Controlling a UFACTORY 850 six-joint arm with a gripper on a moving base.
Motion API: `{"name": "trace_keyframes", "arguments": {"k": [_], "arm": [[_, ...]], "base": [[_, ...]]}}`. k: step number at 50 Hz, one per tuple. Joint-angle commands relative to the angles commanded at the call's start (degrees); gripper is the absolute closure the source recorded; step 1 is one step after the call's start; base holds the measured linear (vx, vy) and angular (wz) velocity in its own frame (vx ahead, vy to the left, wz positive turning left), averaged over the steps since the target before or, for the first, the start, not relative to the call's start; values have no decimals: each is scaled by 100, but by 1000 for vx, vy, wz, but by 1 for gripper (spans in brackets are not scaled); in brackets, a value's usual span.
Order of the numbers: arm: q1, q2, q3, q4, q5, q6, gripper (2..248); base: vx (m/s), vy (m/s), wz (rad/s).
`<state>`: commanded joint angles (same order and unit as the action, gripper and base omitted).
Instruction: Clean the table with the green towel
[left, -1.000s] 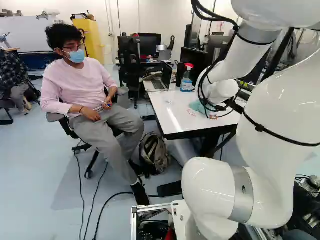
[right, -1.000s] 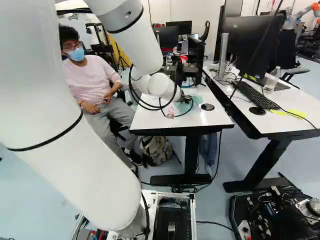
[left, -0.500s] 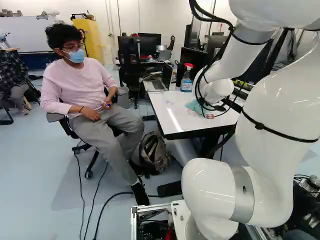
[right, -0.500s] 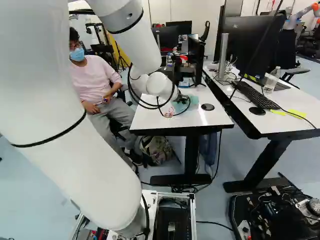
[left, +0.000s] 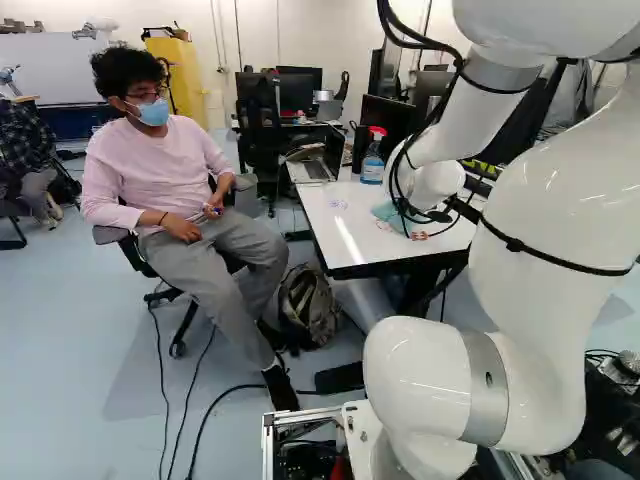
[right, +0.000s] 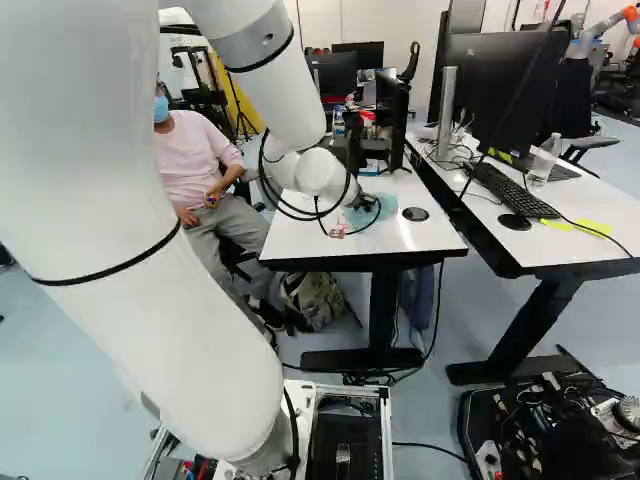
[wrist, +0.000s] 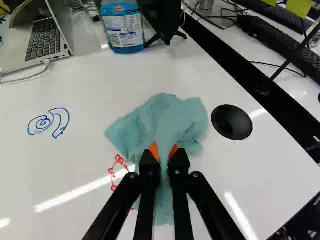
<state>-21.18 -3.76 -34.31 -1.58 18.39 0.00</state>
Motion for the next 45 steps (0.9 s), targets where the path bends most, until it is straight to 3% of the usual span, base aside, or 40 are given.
{"name": "trace_keyframes", "arguments": {"k": [45], "arm": [[0, -87, -19, 0, 0, 0, 213]], "base": [[0, 0, 0]]}}
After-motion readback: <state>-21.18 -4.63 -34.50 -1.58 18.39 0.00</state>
